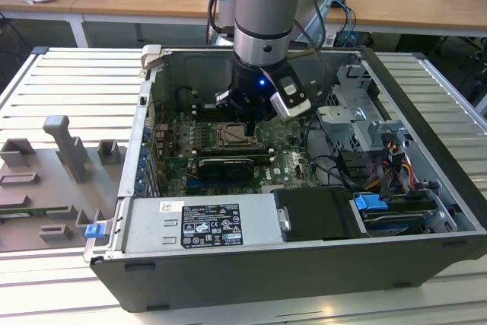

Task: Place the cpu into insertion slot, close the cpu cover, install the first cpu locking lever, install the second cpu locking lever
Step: 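Install the second cpu locking lever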

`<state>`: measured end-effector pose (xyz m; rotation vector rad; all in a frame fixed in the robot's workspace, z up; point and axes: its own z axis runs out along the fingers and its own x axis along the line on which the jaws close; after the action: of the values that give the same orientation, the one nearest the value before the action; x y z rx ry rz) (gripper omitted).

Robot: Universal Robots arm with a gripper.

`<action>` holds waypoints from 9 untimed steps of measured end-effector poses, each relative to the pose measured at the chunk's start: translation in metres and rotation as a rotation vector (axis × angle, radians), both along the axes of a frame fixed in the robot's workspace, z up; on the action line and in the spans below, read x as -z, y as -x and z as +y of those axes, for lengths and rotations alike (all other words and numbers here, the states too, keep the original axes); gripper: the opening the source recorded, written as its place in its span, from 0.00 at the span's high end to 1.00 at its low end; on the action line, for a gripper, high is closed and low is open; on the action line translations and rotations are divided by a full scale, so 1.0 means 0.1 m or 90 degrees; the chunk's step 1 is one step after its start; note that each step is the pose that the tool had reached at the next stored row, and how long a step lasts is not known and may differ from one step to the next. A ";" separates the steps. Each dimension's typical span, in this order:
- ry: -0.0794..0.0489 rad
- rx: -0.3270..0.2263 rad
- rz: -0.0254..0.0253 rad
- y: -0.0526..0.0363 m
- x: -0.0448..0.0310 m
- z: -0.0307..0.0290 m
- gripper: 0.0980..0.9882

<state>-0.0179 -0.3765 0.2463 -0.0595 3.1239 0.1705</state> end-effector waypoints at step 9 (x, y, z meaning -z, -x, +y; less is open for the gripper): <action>-0.013 -0.009 0.0010 0.011 0.022 -0.026 0.99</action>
<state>-0.0191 -0.3791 0.2442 -0.0816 3.1234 0.2035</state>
